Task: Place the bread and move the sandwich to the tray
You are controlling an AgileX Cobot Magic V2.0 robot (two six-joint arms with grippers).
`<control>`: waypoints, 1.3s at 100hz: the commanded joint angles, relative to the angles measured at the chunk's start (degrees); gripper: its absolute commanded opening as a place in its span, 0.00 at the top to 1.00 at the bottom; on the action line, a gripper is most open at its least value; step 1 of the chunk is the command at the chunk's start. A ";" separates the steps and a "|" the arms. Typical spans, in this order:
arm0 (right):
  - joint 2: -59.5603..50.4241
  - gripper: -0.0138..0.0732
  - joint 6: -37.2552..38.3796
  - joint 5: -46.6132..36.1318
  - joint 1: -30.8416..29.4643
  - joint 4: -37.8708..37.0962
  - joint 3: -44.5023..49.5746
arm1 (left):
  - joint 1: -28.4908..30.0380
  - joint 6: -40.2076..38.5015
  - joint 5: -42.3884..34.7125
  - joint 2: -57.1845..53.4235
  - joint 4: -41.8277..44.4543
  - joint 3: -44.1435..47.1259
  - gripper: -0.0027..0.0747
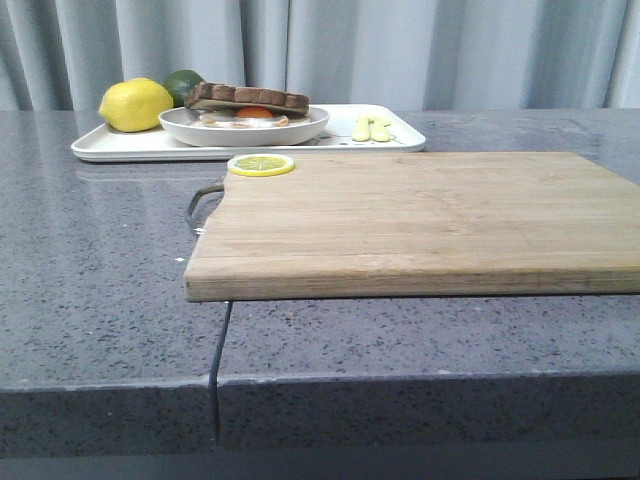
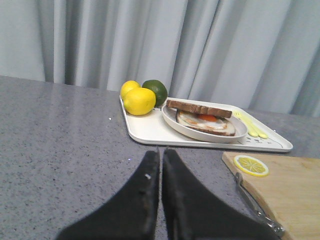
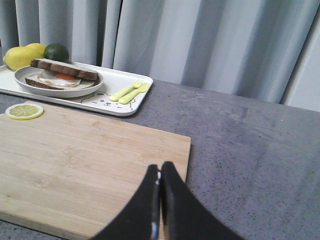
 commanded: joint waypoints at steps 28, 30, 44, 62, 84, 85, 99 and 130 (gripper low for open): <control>0.54 0.98 -0.42 -4.20 -0.42 -0.23 -1.43 | -0.31 -0.06 1.57 0.53 -19.65 -1.51 0.99; 0.54 0.98 -0.42 -4.20 -0.42 -0.23 -1.43 | -0.31 -0.06 1.57 0.53 -19.65 -1.51 0.99; 0.54 0.98 -0.42 -4.20 -0.42 -0.23 -1.43 | -0.31 -0.06 1.57 0.53 -19.52 -1.51 0.99; 0.54 0.98 -0.42 -4.20 -0.42 -0.23 -1.43 | -0.31 -0.06 1.45 0.53 -19.11 -1.51 0.99; 0.54 0.98 -0.42 -4.26 -0.42 -0.23 -1.43 | -0.31 -0.06 2.06 0.53 -4.02 -0.70 0.99; 0.54 0.98 -0.42 -4.26 -0.42 -0.23 -1.43 | -0.31 -0.06 2.21 0.53 -2.17 -0.71 0.99; 0.54 0.98 -0.42 -4.26 -0.42 -0.23 -1.43 | -0.31 -8.64 4.46 0.53 17.33 0.09 0.99; 0.54 0.98 -0.42 -4.26 -0.42 -0.23 -1.43 | -0.31 -38.18 -7.93 -3.54 52.54 7.45 0.99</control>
